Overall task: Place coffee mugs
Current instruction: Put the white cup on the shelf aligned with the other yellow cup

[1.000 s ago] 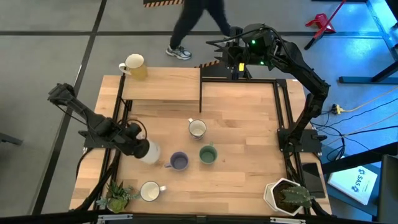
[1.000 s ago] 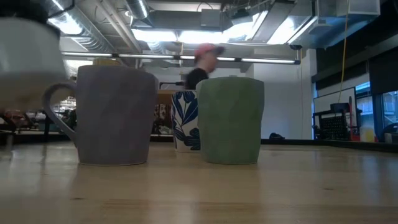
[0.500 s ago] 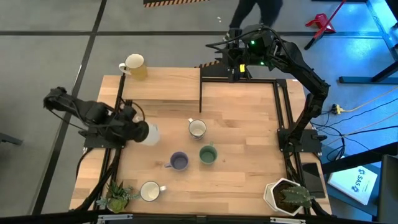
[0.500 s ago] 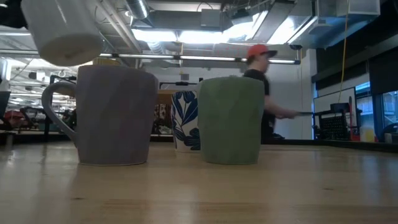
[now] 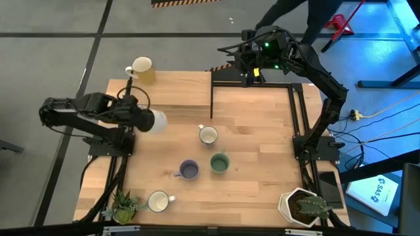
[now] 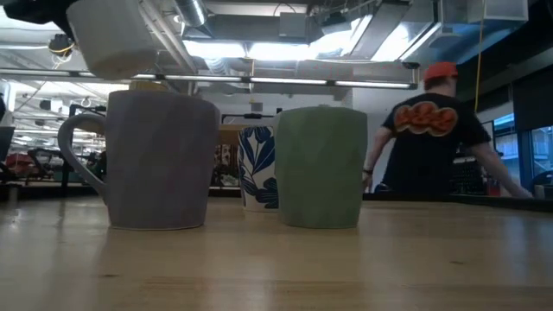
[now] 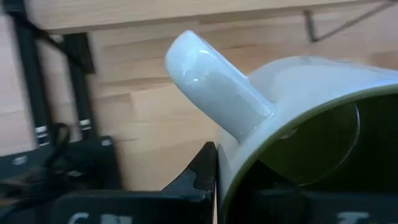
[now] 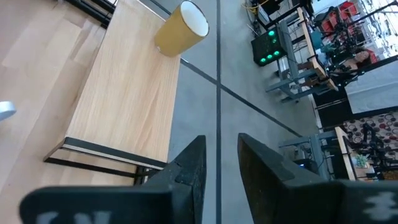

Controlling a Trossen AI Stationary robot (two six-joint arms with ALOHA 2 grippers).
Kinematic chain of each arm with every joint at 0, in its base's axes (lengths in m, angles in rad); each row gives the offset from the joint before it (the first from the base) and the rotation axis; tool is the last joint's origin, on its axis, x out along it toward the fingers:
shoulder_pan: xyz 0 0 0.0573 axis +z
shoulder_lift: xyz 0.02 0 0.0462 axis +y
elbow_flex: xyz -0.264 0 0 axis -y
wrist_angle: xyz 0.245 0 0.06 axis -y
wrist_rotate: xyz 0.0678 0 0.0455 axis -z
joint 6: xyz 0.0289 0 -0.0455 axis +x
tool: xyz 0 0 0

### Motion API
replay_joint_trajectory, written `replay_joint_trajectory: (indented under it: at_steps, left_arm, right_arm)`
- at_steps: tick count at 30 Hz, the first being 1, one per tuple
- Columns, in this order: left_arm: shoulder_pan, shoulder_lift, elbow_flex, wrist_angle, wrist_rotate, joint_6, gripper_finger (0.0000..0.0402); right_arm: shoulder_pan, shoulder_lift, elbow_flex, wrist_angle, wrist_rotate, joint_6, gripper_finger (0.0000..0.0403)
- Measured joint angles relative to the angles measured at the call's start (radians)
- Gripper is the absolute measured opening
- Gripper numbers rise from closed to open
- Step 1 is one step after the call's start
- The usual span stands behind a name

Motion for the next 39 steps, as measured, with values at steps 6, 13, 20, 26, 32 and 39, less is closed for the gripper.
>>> replay_joint_trajectory:
  at_steps: [6, 13, 20, 26, 32, 39]
  left_arm:
    - [0.149, 0.064, 0.021, -0.035, 0.062, 0.103, 0.0015]
    - [0.288, 0.169, 0.132, -0.051, 0.05, 0.291, 0.0015]
    - [0.406, 0.202, 0.198, -0.059, 0.052, 0.416, 0.0015]
    - [0.494, 0.234, 0.198, -0.061, 0.059, 0.515, 0.0015]
    - [0.556, 0.282, 0.198, -0.059, 0.061, 0.605, 0.0015]
    - [0.606, 0.314, 0.198, -0.058, 0.085, 0.694, 0.0015]
  right_arm:
    - [0.0, 0.0, 0.0, 0.008, 0.0, -0.019, 0.0085]
    - [0.0, 0.0, 0.0, 0.007, 0.0, -0.024, 0.0085]
    - [0.0, 0.0, 0.0, 0.007, 0.0, -0.024, 0.0085]
    - [0.0, 0.0, 0.0, 0.006, 0.0, -0.024, 0.0085]
    - [0.0, 0.0, 0.0, 0.005, 0.0, -0.024, 0.0085]
    - [0.0, 0.0, 0.0, -0.002, 0.0, -0.024, 0.0085]
